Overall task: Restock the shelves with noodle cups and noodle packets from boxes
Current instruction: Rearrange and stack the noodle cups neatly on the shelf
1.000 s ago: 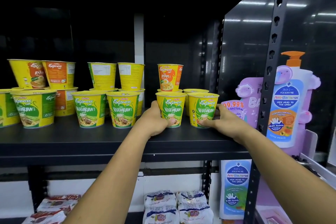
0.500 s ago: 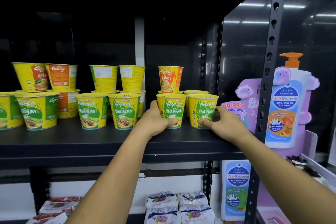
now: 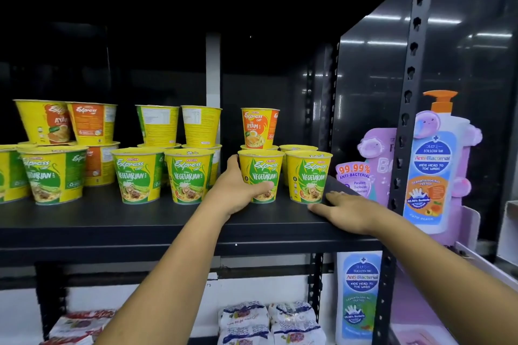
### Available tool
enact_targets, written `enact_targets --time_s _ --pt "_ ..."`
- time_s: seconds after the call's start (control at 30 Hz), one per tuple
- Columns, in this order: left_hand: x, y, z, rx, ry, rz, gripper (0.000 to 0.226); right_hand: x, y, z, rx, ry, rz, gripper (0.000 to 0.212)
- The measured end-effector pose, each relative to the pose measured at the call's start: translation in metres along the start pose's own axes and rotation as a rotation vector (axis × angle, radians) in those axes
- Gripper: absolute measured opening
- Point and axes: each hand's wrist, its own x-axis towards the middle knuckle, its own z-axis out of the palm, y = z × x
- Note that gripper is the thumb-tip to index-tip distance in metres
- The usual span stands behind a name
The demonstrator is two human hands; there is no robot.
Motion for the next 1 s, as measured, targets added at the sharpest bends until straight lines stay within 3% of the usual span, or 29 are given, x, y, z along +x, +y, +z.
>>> enact_targets --time_s 0.17,0.33,0.6,0.87,1.0 --pt "0.001 0.0 0.0 0.026 0.033 0.024 0.081 -0.003 -0.004 -0.002 -0.039 -0.018 -0.016 0.089" --pt "-0.004 0.009 -0.004 -0.102 0.081 0.013 0.077 -0.006 -0.005 -0.004 -0.04 -0.035 -0.019 0.095" --pt "0.0 0.029 -0.011 -0.301 0.223 0.082 0.088 -0.003 -0.002 -0.002 -0.051 -0.045 -0.023 0.098" --pt "0.026 0.091 0.008 -0.223 0.168 0.242 0.094 0.001 0.002 0.002 -0.032 -0.032 -0.035 0.101" --pt "0.036 0.101 0.029 -0.135 0.095 0.248 0.07 0.003 0.003 0.003 -0.031 -0.027 -0.034 0.103"
